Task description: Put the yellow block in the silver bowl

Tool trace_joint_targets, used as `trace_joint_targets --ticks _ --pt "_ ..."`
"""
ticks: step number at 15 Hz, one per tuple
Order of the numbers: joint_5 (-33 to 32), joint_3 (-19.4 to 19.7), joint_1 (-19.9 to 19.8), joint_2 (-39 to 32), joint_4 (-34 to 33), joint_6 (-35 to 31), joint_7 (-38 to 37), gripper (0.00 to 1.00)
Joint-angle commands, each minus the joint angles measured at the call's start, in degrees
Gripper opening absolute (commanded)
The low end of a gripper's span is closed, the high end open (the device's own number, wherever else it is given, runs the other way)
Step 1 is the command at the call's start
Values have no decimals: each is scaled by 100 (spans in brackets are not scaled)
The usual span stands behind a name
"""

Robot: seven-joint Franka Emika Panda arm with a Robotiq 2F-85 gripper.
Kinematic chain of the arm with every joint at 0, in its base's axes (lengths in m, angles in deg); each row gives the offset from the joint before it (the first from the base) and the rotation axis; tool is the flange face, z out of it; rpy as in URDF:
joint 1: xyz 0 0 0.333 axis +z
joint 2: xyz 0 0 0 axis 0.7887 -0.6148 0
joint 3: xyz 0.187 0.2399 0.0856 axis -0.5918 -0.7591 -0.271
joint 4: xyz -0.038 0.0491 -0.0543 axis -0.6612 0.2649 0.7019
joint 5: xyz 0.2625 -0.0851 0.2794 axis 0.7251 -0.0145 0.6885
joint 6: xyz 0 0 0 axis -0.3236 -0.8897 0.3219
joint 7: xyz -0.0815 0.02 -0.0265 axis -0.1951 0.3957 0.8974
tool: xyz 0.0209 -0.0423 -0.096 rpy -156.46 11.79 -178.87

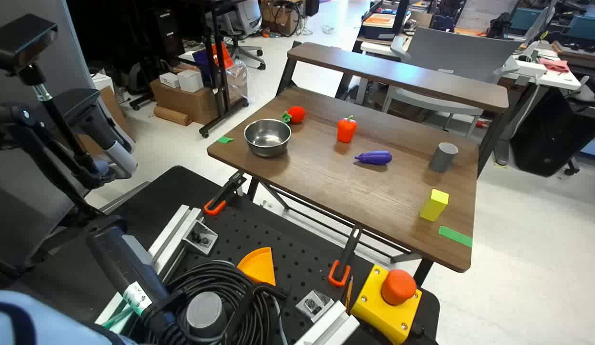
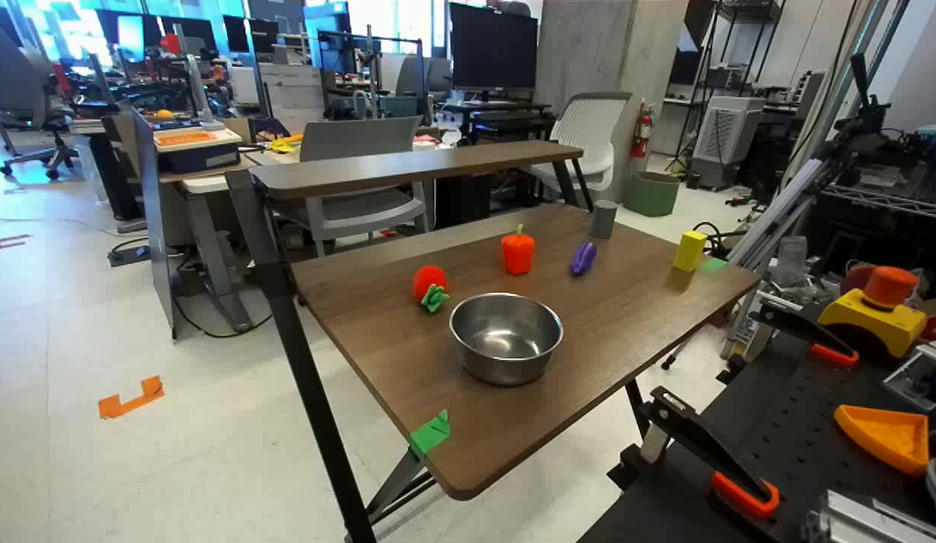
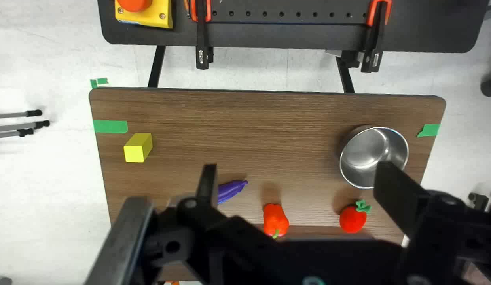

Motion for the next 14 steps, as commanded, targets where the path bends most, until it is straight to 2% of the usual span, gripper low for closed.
trace_joint_targets --ticks 1,10,14 --pt "12 -16 -16 -2 -11 14 7 100" --pt "12 -16 -16 -2 -11 14 7 100" --pt "30 153 -129 -316 -243 -122 40 100"
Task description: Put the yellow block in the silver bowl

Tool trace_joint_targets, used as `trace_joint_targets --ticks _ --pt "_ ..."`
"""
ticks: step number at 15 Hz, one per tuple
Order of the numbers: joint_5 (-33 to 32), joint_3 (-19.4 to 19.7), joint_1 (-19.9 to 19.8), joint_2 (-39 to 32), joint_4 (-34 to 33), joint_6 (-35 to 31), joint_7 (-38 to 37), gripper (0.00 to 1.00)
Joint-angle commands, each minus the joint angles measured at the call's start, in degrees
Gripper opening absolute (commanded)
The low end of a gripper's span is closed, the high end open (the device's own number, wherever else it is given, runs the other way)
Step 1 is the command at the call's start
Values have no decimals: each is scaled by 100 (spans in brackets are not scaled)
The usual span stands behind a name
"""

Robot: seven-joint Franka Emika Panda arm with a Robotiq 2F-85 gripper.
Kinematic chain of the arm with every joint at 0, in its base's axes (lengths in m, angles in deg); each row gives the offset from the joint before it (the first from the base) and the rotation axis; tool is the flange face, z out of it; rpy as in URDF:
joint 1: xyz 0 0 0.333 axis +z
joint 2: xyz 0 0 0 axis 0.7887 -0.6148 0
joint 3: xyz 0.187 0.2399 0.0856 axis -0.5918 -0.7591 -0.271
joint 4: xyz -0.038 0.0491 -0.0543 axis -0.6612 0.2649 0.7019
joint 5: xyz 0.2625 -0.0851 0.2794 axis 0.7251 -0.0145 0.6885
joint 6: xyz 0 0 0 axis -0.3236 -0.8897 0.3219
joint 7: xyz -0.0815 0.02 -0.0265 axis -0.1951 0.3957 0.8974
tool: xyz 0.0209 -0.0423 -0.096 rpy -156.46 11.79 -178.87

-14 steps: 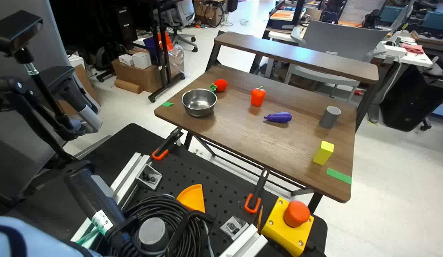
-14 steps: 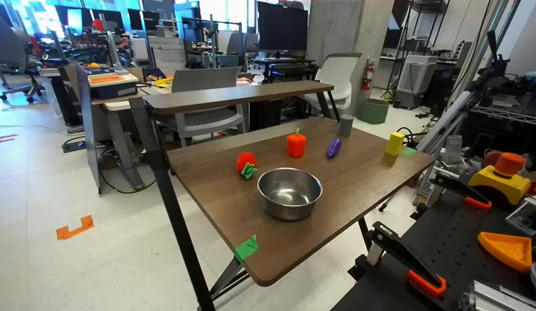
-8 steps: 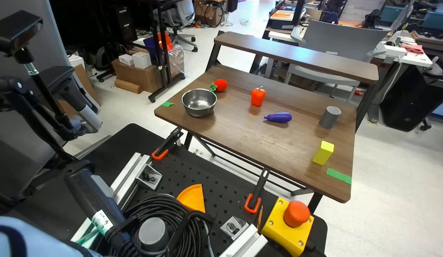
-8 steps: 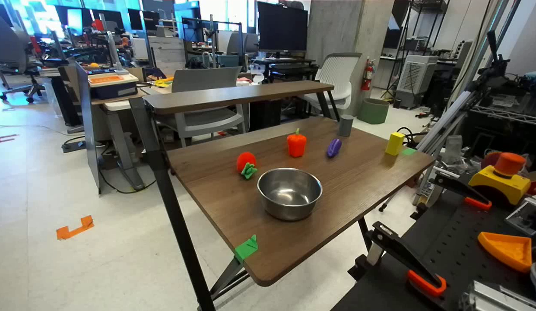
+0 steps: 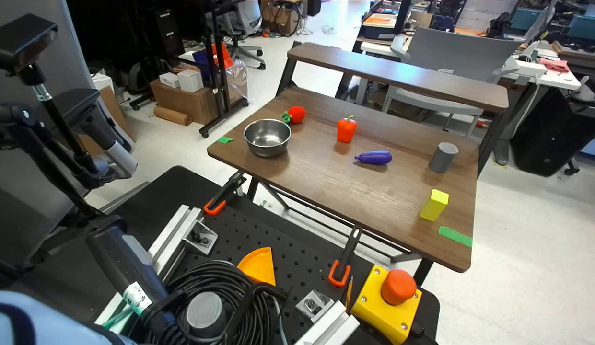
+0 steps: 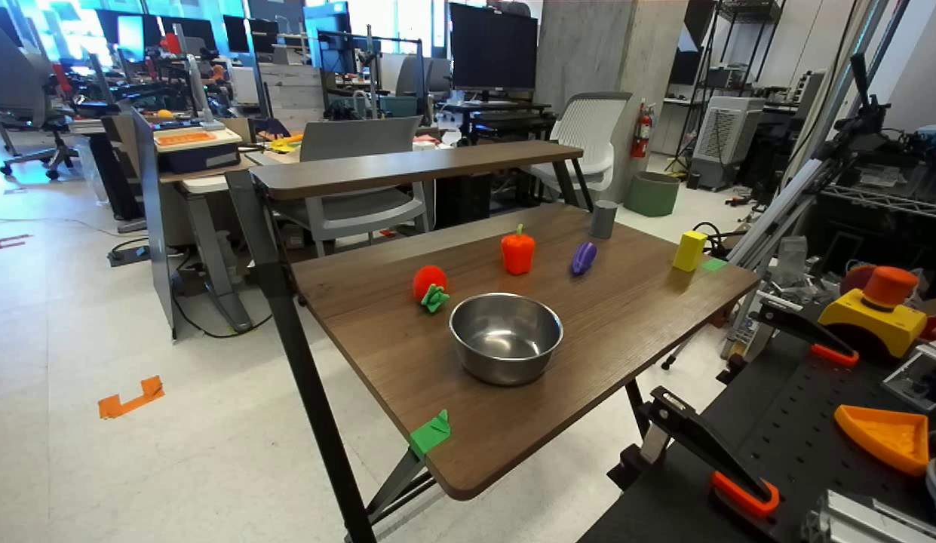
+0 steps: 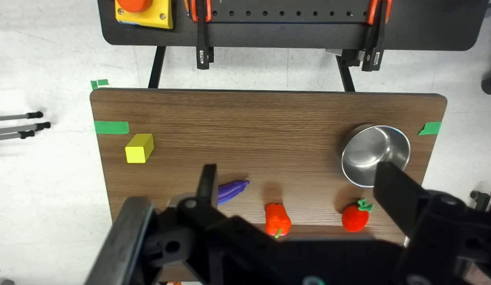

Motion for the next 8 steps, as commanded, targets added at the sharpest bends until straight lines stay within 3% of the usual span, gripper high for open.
trace_joint_targets --ticks 1,8 --pt "17 221 -161 -384 -269 -194 108 100" --pt "3 820 -685 -1535 -660 -1330 250 100"
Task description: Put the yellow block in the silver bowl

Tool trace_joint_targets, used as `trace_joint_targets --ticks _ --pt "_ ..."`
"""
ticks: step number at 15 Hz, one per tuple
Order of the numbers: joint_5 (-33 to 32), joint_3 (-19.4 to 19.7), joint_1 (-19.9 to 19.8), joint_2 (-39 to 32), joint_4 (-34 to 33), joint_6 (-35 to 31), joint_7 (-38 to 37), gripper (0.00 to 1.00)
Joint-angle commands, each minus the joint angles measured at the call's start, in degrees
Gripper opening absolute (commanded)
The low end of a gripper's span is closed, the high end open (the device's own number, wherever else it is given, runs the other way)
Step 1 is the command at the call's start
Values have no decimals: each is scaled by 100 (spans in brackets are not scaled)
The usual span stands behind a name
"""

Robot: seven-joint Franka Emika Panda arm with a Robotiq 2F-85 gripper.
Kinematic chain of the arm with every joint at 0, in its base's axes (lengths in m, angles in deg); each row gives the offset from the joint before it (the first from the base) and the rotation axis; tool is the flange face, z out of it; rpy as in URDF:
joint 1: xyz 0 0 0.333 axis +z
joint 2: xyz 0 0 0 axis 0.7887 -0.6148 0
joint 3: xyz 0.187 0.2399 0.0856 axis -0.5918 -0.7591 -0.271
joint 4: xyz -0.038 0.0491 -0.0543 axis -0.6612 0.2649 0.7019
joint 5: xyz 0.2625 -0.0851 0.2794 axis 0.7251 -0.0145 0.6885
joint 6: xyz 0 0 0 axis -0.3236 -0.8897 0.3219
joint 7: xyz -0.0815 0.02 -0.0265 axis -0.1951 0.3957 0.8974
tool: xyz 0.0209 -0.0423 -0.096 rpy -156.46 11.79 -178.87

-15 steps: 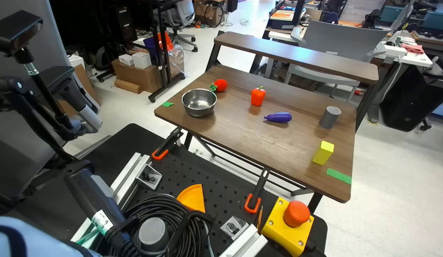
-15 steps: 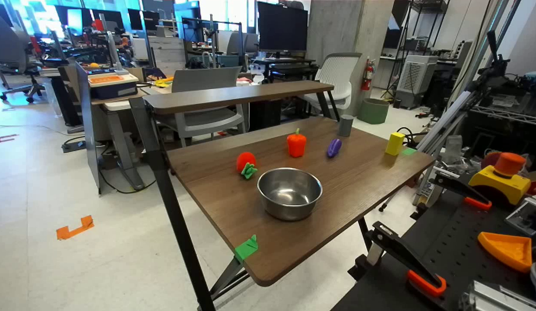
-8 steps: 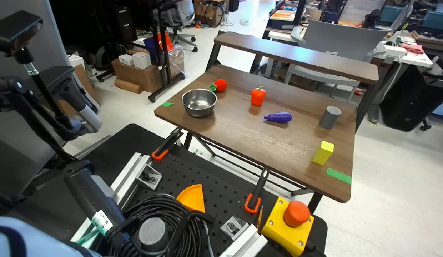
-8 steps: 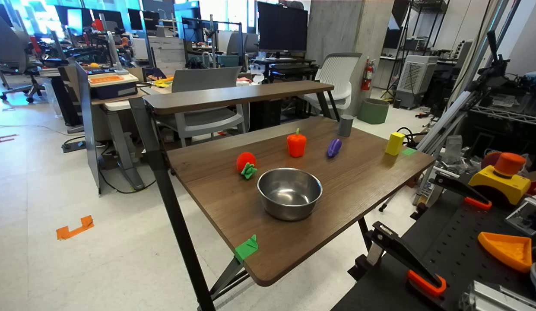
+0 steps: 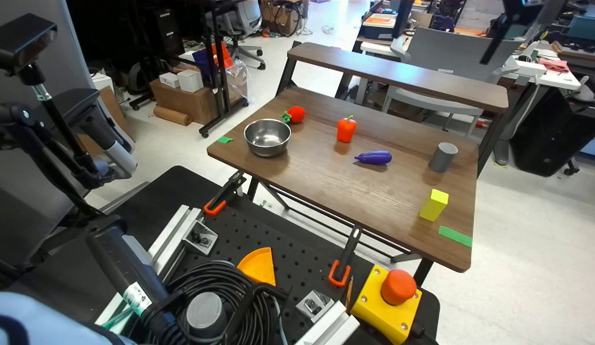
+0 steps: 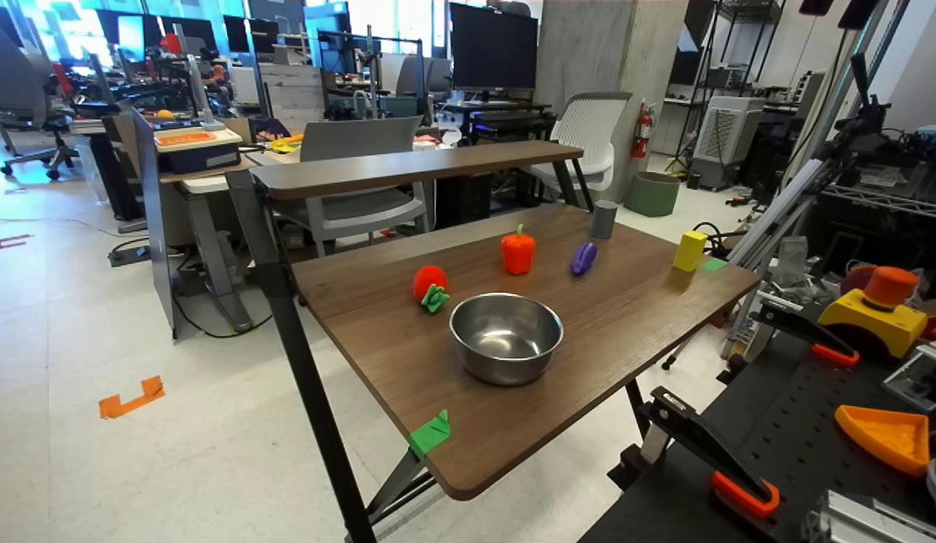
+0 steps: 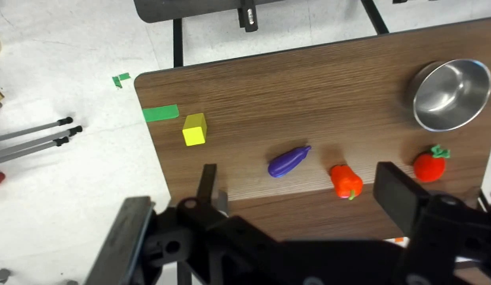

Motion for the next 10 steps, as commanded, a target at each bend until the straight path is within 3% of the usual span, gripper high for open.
trace_joint_targets --ticks 1,10 --pt "67 255 -198 -865 -412 -493 140 100" --pt "334 375 -473 -2903 -1459 -806 145 100"
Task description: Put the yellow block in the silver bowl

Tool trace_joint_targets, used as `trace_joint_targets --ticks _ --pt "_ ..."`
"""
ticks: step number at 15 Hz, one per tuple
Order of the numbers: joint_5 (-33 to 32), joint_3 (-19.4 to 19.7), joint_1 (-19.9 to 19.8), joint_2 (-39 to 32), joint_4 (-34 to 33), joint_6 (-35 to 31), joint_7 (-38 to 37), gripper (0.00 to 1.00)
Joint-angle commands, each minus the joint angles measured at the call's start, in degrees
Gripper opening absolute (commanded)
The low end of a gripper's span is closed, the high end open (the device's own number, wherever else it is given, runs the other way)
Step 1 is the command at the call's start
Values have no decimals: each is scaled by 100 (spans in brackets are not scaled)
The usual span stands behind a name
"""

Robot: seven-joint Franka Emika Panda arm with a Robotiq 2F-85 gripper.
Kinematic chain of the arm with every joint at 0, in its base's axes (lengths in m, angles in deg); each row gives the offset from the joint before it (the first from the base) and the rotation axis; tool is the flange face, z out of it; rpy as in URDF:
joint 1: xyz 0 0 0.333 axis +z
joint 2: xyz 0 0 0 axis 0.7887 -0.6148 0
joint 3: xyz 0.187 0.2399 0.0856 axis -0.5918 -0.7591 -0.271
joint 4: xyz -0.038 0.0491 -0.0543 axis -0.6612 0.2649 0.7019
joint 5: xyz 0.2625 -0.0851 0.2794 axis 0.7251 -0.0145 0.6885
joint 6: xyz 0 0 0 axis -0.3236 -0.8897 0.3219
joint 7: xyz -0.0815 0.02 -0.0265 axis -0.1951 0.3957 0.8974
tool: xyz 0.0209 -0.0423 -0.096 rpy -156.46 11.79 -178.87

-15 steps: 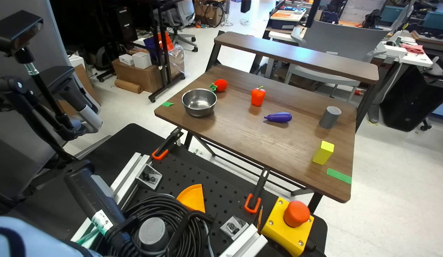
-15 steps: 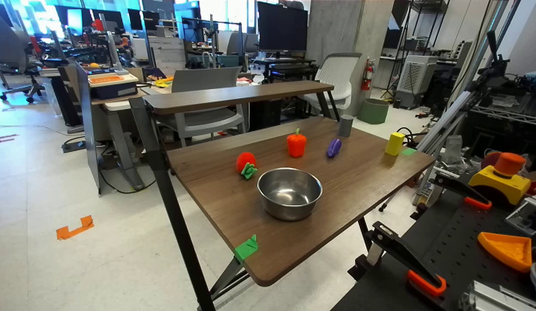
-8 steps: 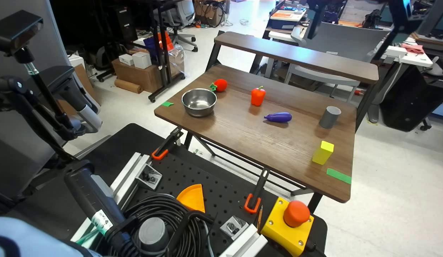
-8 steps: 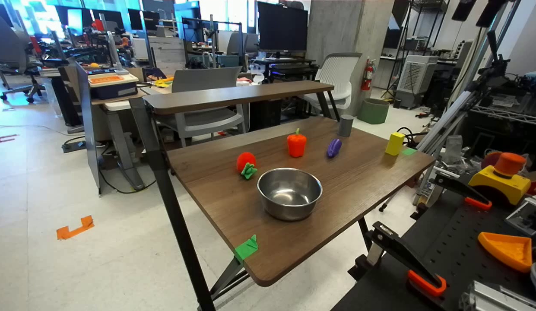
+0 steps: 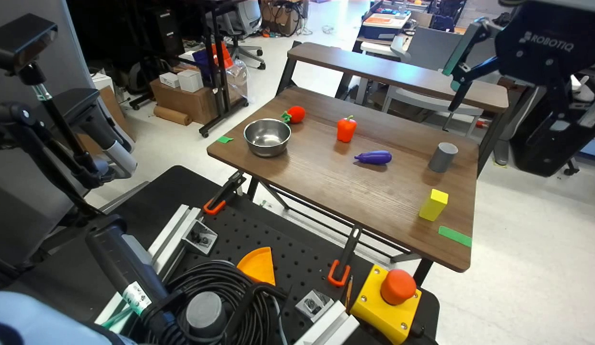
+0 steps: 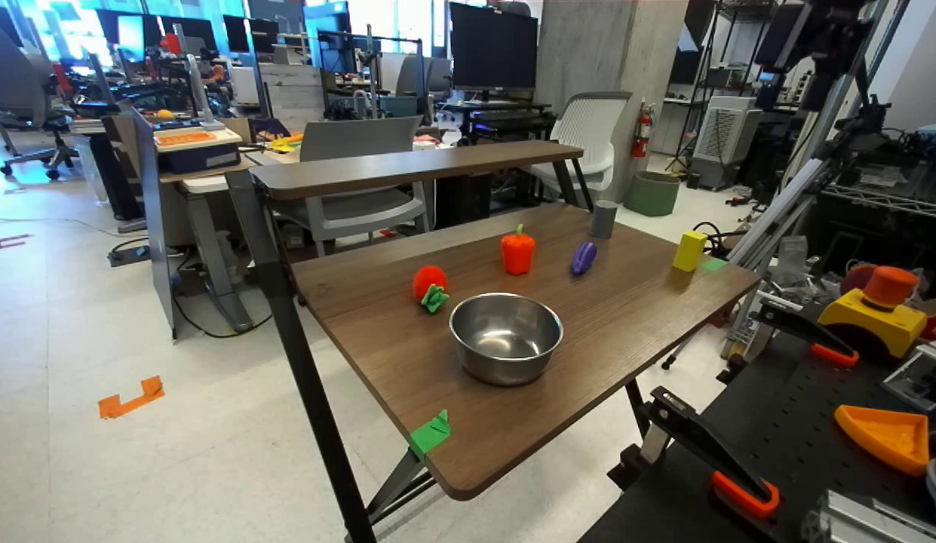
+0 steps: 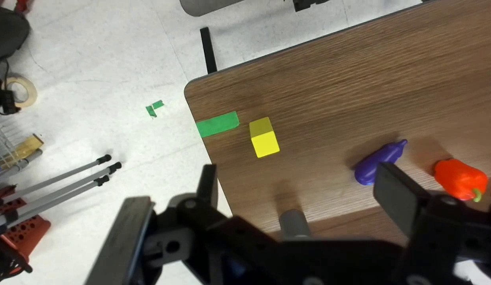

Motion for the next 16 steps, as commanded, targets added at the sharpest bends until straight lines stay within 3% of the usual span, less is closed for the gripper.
trace_joint_targets --ticks 1,16 --pt "205 -50 -86 -993 -726 -20 148 100" --pt "126 -534 -239 -3522 -2584 192 81 100"
